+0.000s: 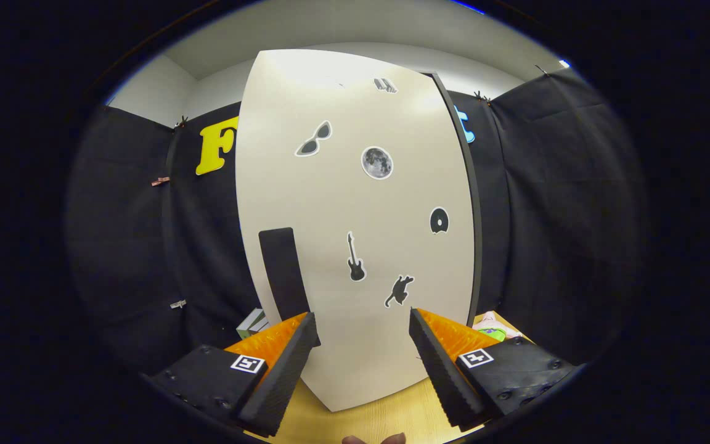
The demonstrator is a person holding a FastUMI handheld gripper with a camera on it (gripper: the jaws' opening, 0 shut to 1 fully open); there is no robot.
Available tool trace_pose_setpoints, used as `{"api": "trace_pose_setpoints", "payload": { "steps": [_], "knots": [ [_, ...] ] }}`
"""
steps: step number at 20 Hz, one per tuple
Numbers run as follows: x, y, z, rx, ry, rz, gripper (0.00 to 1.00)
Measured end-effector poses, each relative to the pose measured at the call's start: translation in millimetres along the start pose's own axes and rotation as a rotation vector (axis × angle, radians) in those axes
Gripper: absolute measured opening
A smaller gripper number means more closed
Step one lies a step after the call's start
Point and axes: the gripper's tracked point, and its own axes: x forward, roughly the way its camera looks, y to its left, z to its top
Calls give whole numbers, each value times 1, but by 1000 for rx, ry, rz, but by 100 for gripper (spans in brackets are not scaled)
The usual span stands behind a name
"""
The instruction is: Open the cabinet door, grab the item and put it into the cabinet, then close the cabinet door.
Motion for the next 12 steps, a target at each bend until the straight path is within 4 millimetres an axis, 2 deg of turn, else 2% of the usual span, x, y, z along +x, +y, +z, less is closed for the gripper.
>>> {"api": "trace_pose_setpoints", "payload": {
  "steps": [7,12],
  "knots": [
    [0,-15,16,-20,-30,-25,98],
    [-9,-18,12,-56,-33,-17,98]
  ]
}}
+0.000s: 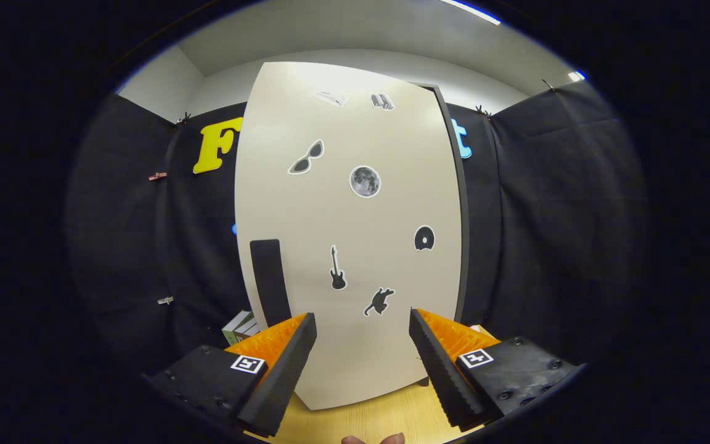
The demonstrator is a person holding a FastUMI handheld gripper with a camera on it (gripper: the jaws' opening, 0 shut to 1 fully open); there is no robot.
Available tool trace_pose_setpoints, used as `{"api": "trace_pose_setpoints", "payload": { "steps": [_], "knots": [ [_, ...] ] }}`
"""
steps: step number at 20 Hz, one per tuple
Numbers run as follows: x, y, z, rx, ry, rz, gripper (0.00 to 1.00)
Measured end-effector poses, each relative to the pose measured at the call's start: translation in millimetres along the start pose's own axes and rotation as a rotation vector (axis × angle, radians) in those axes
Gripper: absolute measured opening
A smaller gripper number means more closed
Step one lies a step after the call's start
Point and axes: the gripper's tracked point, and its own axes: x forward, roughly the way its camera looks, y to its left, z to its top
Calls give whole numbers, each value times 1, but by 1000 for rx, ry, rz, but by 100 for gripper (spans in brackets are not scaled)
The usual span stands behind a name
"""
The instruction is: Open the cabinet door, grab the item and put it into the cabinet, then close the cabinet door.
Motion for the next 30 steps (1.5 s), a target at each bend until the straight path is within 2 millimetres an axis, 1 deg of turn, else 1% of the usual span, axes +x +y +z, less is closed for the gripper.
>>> {"api": "trace_pose_setpoints", "payload": {
  "steps": [2,9,15,20,30],
  "knots": [
    [0,0,-4,-2,2,7,98],
    [-4,2,-9,-5,-1,26,98],
    [0,4,-3,-13,-8,31,98],
    [-2,5,1,-30,-20,33,98],
    [0,5,-2,-34,-12,36,98]
  ]
}}
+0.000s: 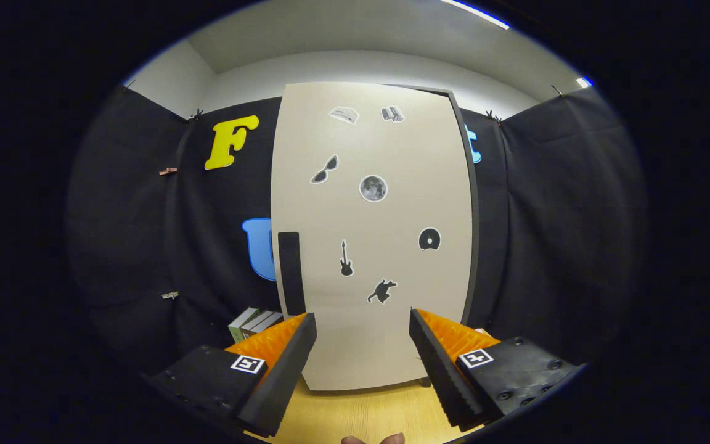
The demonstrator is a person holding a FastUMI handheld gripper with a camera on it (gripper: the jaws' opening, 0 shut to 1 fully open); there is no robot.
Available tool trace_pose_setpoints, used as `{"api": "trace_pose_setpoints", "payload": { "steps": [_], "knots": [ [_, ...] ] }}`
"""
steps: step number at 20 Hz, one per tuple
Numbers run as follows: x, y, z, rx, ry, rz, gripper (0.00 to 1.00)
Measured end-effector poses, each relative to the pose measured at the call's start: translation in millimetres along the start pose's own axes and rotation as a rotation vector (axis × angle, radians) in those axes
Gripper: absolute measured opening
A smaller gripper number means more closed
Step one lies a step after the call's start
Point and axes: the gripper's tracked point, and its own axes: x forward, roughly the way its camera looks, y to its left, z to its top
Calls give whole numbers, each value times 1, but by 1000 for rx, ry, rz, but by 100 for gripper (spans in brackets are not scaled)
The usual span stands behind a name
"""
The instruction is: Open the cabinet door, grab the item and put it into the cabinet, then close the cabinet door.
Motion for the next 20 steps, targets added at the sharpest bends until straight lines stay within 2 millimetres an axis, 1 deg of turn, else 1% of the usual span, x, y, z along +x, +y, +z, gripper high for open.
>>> {"api": "trace_pose_setpoints", "payload": {
  "steps": [20],
  "knots": [
    [2,-2,-2,6,8,-14,98]
  ]
}}
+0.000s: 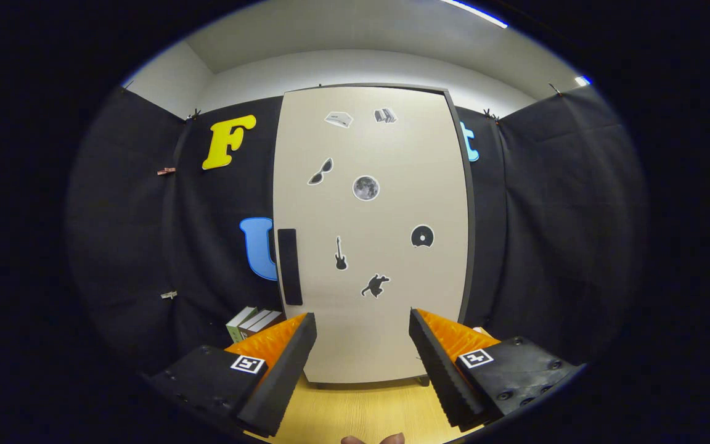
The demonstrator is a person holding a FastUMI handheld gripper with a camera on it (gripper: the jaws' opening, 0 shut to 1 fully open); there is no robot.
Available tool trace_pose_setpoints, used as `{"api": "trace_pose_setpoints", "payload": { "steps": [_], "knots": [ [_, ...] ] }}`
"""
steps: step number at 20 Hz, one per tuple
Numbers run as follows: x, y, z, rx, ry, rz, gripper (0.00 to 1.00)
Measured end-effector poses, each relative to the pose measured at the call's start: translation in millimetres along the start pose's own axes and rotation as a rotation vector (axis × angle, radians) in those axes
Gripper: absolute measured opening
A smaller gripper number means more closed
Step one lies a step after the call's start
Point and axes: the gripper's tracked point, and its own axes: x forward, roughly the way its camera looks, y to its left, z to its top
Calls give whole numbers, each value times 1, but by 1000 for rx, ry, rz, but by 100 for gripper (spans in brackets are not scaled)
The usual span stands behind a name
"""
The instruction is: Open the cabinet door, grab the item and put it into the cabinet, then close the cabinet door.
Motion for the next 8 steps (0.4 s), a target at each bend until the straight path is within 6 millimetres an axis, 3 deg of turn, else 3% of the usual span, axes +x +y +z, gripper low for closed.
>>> {"api": "trace_pose_setpoints", "payload": {
  "steps": [8],
  "knots": [
    [0,0,0,-4,-2,-1,98]
  ]
}}
